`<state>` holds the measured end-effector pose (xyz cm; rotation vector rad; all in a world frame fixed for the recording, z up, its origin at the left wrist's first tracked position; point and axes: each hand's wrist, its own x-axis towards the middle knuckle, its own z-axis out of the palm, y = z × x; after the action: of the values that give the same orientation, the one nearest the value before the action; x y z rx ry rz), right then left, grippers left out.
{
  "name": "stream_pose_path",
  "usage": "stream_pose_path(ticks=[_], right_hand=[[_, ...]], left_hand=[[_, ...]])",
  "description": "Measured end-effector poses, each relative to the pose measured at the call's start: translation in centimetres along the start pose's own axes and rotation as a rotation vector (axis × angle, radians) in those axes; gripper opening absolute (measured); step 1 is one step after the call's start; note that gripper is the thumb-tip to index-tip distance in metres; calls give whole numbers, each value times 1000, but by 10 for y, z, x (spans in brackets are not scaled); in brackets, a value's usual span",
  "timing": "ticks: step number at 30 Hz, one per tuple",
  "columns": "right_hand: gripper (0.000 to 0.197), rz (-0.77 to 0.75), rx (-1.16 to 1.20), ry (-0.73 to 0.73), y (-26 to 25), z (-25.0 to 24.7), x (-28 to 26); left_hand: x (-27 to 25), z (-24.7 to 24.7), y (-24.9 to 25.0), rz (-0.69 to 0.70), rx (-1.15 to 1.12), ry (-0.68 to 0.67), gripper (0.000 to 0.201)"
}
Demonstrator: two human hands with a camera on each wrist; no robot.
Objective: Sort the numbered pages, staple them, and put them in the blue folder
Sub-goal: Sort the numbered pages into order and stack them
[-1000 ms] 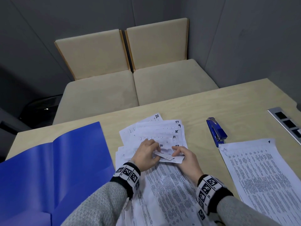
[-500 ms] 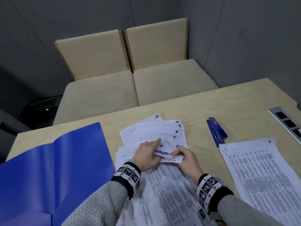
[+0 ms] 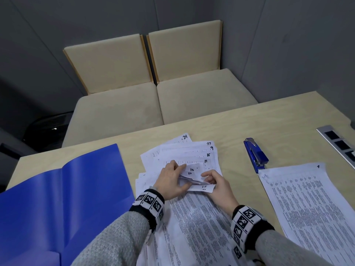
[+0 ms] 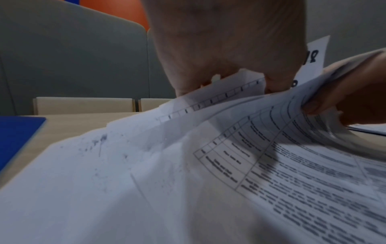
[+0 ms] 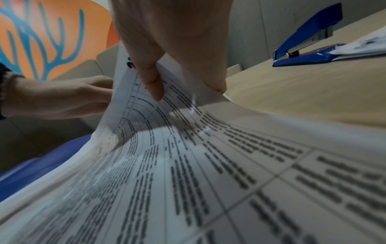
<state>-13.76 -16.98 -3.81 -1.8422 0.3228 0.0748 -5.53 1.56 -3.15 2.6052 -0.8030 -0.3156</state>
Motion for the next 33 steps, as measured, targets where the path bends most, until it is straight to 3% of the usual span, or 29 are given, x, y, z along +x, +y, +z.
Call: stream_pose_path(ticks=[4,8,15,19,22,24,26,29,31,33], right_hand=[[22,-43,-29,-2,-3,2,1],[21,-63,-63,-6,-1,5,0],[21,-34,-45,-20,0,4,2],[22,1,-10,-34,3,4,2],[17,33,-27,-34,-4,6,2],[15,46,-22,-38,-4,6,1],[16,49,-12,-46,-4,4,0],[21,35,-26,-61,-5,4,-2],[19,25,-28,-61,-6,5,-2],[16,9,-38,-48,-8,5,-2]], left_hand=[[-9,1,3,135,15,135,55],[-17,5,0,170,57,197,49],[-9,6,-5,88,43,55,50],[-4,-3,-1,89,-20,60,46],[-4,-12,4,33,-124,32,65],[1,-19,9,-77,-303,-8,73],[11,-27,11,-215,-447,-76,59],[24,-38,12,-224,-339,-194,19],[28,-43,14,-171,-233,-174,26],[27,-49,20,-106,-154,-62,29]])
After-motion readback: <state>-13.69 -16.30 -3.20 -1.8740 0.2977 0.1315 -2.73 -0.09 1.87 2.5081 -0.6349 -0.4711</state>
